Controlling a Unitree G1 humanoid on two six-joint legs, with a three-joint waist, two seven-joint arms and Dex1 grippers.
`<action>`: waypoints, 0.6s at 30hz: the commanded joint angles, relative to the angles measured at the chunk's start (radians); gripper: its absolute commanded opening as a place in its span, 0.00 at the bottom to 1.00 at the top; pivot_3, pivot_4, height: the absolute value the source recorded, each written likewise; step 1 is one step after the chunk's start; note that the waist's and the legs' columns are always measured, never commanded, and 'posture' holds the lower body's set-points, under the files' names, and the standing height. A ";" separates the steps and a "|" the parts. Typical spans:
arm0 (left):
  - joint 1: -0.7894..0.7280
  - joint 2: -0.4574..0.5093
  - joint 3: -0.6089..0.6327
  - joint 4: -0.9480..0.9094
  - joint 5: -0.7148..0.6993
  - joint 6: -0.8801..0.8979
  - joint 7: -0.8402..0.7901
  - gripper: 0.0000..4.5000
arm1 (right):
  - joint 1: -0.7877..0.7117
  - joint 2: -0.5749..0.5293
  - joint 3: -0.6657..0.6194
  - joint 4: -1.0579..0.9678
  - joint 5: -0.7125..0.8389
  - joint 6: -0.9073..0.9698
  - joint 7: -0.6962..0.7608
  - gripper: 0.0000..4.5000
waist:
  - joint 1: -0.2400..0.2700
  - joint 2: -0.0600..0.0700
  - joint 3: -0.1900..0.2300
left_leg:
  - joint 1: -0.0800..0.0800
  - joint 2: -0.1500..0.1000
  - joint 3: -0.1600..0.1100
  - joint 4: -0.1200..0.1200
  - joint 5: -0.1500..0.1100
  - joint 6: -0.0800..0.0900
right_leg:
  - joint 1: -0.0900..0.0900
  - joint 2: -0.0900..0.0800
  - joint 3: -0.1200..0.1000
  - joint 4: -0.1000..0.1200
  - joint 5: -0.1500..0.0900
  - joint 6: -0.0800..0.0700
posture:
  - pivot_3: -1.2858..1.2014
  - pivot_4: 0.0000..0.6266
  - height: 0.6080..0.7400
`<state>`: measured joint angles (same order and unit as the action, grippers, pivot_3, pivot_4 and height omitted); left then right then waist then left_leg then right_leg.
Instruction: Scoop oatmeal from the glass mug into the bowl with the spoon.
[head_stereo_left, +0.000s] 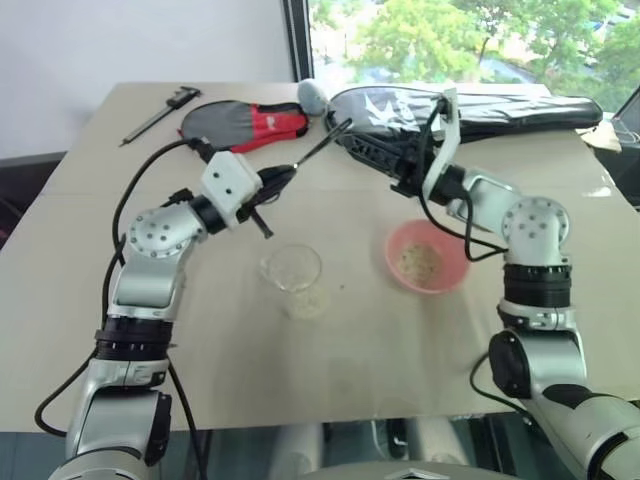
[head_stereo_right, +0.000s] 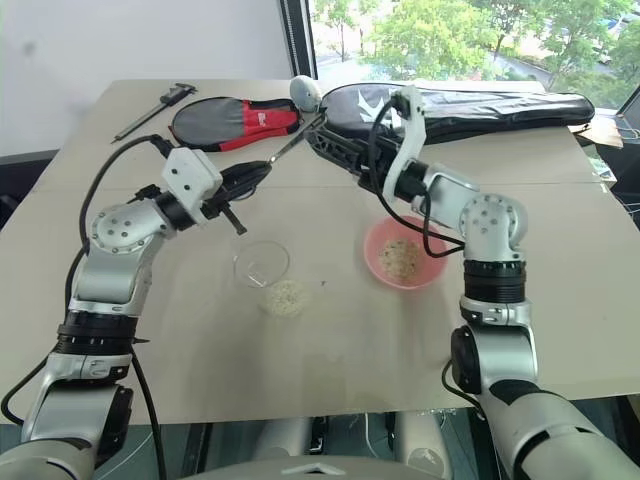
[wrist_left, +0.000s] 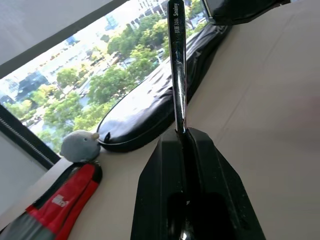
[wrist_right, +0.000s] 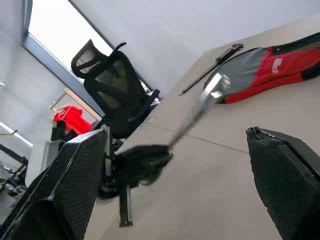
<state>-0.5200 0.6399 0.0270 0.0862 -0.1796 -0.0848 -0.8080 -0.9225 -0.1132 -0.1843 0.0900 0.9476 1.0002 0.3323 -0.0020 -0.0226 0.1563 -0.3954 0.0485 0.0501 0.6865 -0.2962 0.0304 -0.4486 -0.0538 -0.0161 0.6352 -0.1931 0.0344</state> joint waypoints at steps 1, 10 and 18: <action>-0.028 -0.001 -0.001 -0.041 -0.011 -0.039 -0.027 0.00 | -0.059 0.037 -0.021 0.026 0.012 -0.035 0.002 1.00 | -0.005 0.000 0.000 | 0.000 0.000 -0.001 0.000 0.000 0.000 | 0.000 0.000 0.000 0.000 0.000 0.000 | 0.52 0.24 1.00; -0.018 -0.006 -0.002 -0.055 -0.012 -0.047 -0.056 0.00 | -0.084 0.086 -0.007 0.073 0.004 -0.026 0.027 1.00 | -0.012 0.000 0.000 | 0.000 0.000 -0.001 0.000 0.000 -0.001 | 0.000 0.000 -0.001 0.001 0.000 0.000 | 0.52 0.24 1.00; -0.011 0.003 0.009 -0.052 -0.016 -0.045 -0.070 0.00 | -0.076 0.079 -0.010 0.061 -0.007 -0.036 0.038 0.46 | -0.013 0.000 0.000 | -0.001 0.000 -0.001 0.000 0.000 0.000 | 0.000 0.000 -0.001 0.001 0.000 0.000 | 0.52 0.24 1.00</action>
<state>-0.5302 0.6325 0.0204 0.0847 -0.1809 -0.1161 -0.8733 -0.9697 -0.0290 -0.1910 0.1775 0.9289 0.9773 0.3463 -0.0146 -0.0225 0.1563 -0.3959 0.0486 0.0488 0.6866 -0.2960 0.0300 -0.4486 -0.0539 -0.0171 0.6363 -0.1931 0.0344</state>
